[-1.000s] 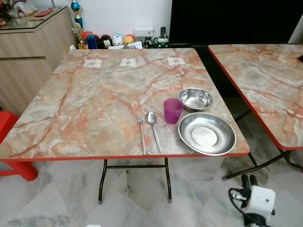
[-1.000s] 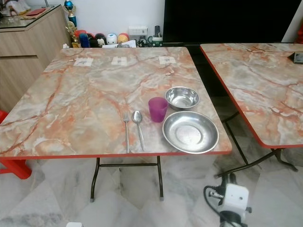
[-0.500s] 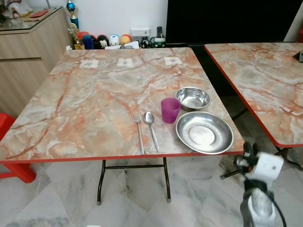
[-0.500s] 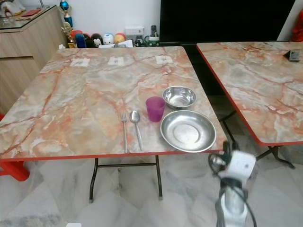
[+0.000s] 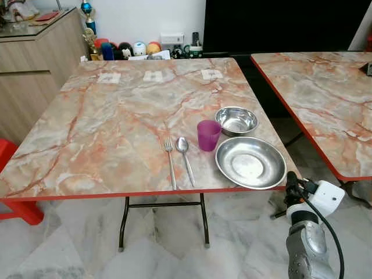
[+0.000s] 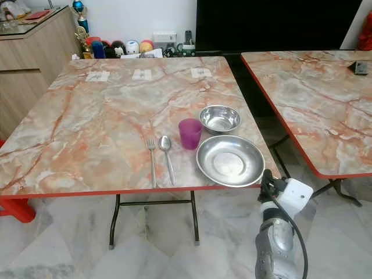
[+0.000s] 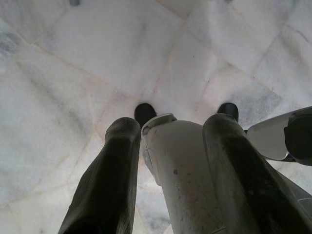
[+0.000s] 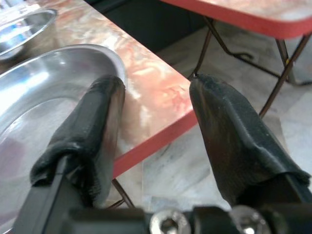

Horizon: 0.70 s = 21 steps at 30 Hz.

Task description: Setting the table

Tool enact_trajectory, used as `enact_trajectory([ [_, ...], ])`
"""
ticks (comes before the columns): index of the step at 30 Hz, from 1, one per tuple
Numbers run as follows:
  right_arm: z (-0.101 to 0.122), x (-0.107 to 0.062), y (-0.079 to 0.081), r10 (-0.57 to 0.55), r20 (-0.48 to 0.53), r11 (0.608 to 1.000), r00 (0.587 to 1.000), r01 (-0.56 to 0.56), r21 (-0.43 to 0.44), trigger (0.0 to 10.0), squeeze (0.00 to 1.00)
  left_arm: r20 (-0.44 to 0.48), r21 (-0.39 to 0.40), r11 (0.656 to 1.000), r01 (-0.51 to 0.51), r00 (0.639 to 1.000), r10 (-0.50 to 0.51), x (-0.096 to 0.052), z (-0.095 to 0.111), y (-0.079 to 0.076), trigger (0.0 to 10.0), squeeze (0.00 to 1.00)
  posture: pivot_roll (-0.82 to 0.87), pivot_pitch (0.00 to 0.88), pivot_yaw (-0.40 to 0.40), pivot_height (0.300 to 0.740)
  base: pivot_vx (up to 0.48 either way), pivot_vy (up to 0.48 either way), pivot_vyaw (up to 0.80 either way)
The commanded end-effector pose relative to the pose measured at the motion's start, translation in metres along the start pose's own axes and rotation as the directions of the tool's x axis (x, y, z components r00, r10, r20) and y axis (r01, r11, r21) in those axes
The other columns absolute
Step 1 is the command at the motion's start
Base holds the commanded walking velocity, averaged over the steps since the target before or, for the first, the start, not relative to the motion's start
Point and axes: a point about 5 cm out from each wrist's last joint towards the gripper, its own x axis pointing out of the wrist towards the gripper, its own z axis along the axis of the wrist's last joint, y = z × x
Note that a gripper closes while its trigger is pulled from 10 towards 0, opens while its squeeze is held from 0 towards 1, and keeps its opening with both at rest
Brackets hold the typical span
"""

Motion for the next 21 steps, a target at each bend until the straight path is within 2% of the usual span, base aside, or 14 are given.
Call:
enact_trajectory([
  [1,0.005,0.006,0.000,-0.001,-0.016,1.000,1.000,0.001,0.009,10.0,1.00,-0.031,0.007,1.000,-0.003,1.000,0.003,-0.002,-0.009,0.001,10.0,0.00,-0.05,0.097,-0.031,0.740,0.000,0.000,0.00],
  [2,0.007,0.009,0.002,0.010,-0.017,1.000,1.000,-0.010,0.006,10.0,1.00,-0.033,0.008,1.000,-0.002,0.999,0.003,-0.002,-0.009,0.001,10.0,0.00,-0.05,0.097,-0.031,0.740,0.000,0.000,0.00],
  [3,0.008,0.010,0.004,0.015,-0.015,1.000,1.000,-0.015,0.010,10.0,0.66,-0.034,0.009,1.000,-0.002,0.999,0.002,-0.002,-0.010,0.001,10.0,0.00,-0.05,0.097,-0.031,0.740,0.000,0.000,0.00],
  [4,0.008,0.010,0.004,0.015,-0.015,1.000,1.000,-0.015,0.010,10.0,0.66,-0.034,0.009,1.000,-0.002,0.999,0.002,-0.002,-0.010,0.001,10.0,0.00,-0.05,0.097,-0.031,0.740,0.000,0.000,0.00],
  [5,0.009,0.013,0.006,0.021,-0.027,1.000,0.999,-0.021,0.000,10.0,0.00,-0.035,0.010,1.000,-0.001,0.999,0.002,-0.003,-0.010,0.001,10.0,0.00,-0.05,0.097,-0.031,0.740,0.000,0.000,0.00],
  [7,0.010,0.015,0.008,0.024,-0.041,1.000,0.999,-0.024,-0.017,10.0,0.00,-0.035,0.010,1.000,-0.001,0.999,0.002,-0.003,-0.010,0.001,10.0,0.00,-0.05,0.097,-0.031,0.740,0.000,0.000,0.00],
  [9,0.016,0.021,0.016,0.055,-0.027,0.998,0.998,-0.055,-0.006,10.0,0.00,-0.038,0.011,1.000,-0.002,0.999,0.003,-0.003,-0.011,0.002,10.0,0.00,-0.05,0.097,-0.032,0.740,0.000,0.000,0.00],
  [11,0.016,0.021,0.016,0.055,-0.027,0.998,0.998,-0.055,-0.006,10.0,0.00,-0.038,0.011,1.000,-0.002,0.999,0.003,-0.003,-0.011,0.002,10.0,0.00,-0.05,0.097,-0.032,0.740,0.000,0.000,0.00],
  [12,0.020,0.026,0.023,0.074,-0.026,0.997,0.997,-0.074,0.001,10.0,0.00,-0.041,0.011,1.000,-0.004,0.999,0.005,-0.004,-0.011,0.003,10.0,0.00,-0.05,0.097,-0.031,0.740,0.000,0.000,0.00],
  [15,0.022,0.029,0.027,0.085,-0.036,0.996,0.996,-0.085,0.004,10.0,0.00,-0.045,0.012,1.000,-0.008,0.999,0.008,-0.004,-0.012,0.005,10.0,0.00,-0.04,0.097,-0.031,0.740,0.000,0.000,0.00],
  [21,0.022,0.033,0.026,0.066,-0.077,0.998,0.995,-0.066,0.005,10.0,0.00,-0.050,0.013,1.000,-0.011,0.999,0.012,-0.006,-0.015,0.008,10.0,0.00,-0.04,0.097,-0.028,0.740,0.000,0.000,0.00],
])
